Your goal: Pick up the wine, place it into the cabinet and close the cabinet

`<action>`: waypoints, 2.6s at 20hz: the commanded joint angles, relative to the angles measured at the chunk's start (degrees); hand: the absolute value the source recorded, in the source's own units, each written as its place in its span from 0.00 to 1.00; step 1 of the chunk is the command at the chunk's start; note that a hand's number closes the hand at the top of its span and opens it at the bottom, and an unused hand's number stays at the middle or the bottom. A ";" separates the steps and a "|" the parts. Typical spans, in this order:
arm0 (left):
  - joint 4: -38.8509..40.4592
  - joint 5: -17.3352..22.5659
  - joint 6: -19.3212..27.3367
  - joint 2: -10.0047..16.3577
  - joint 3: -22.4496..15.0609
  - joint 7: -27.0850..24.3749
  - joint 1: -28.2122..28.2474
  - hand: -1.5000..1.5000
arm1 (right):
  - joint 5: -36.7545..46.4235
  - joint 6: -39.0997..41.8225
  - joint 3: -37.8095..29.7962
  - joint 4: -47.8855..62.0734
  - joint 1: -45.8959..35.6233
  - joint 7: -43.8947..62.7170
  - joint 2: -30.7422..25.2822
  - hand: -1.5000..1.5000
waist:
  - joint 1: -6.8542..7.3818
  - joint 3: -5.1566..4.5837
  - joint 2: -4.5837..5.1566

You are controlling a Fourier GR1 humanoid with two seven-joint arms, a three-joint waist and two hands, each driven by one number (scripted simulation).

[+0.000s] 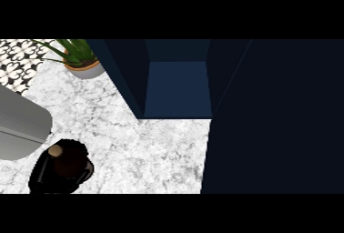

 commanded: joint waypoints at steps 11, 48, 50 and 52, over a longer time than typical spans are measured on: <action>-0.29 -5.12 9.42 -0.83 -0.93 -7.06 -1.93 1.00 | 0.63 -0.98 3.71 -7.22 3.24 2.14 1.92 0.00 | 0.22 -0.02 0.01; -40.79 1.55 44.29 -7.85 -35.16 32.56 -15.17 1.00 | -2.51 0.82 -0.39 -1.30 0.94 -0.86 2.24 0.00 | 0.01 -0.01 0.08; -39.55 1.02 50.71 -7.85 -39.70 33.66 -17.91 1.00 | -7.20 2.12 -3.95 -4.98 1.94 1.26 0.33 0.00 | -0.33 0.02 0.05; -39.43 0.51 50.75 -7.85 -37.98 35.74 -20.28 1.00 | -6.41 3.36 -4.44 -2.48 4.23 -3.65 1.02 0.00 | -0.17 0.02 0.08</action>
